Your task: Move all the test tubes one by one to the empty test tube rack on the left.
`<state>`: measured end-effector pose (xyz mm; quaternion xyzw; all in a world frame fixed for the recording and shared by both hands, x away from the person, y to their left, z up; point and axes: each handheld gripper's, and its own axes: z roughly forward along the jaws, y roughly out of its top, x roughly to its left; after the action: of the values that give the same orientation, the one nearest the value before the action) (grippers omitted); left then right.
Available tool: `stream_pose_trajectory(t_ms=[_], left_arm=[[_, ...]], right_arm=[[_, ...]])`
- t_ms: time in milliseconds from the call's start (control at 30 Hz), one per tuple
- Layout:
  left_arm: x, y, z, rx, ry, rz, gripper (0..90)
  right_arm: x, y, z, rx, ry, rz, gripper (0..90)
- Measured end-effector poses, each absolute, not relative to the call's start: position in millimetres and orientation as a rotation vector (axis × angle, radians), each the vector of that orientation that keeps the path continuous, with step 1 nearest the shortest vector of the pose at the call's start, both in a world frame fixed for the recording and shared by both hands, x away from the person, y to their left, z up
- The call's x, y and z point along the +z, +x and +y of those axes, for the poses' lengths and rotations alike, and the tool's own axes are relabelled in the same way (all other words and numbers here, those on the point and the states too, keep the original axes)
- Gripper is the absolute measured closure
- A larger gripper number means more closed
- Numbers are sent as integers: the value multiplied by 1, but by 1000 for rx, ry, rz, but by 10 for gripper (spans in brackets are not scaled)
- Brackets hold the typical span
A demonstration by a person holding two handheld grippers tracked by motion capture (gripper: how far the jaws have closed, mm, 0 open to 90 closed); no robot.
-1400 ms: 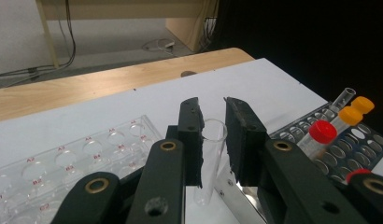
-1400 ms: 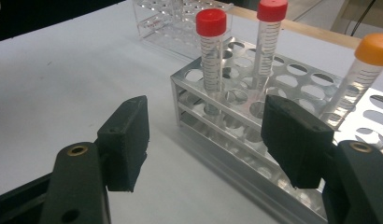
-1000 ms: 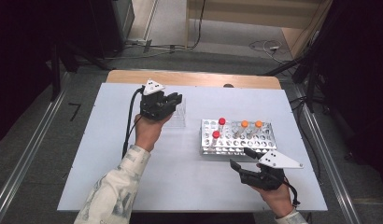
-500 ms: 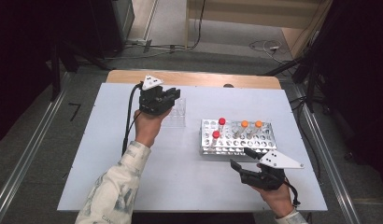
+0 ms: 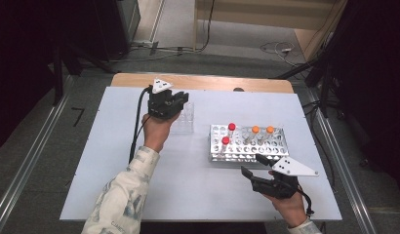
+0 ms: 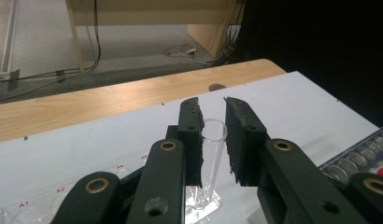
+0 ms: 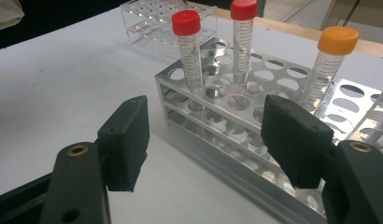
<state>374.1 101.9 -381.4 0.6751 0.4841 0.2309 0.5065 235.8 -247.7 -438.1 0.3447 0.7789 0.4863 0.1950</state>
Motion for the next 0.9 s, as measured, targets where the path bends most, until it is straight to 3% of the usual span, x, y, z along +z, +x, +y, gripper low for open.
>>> stream_pose_trajectory(t_ms=[400, 900], left_arm=[[-395, 376, 86, 637, 1720, 1147, 770], [-425, 379, 80, 639, 1759, 1176, 767]], right_arm=[[-438, 235, -249, 1372, 969, 2177, 311], [-438, 235, -249, 1371, 969, 2178, 311]])
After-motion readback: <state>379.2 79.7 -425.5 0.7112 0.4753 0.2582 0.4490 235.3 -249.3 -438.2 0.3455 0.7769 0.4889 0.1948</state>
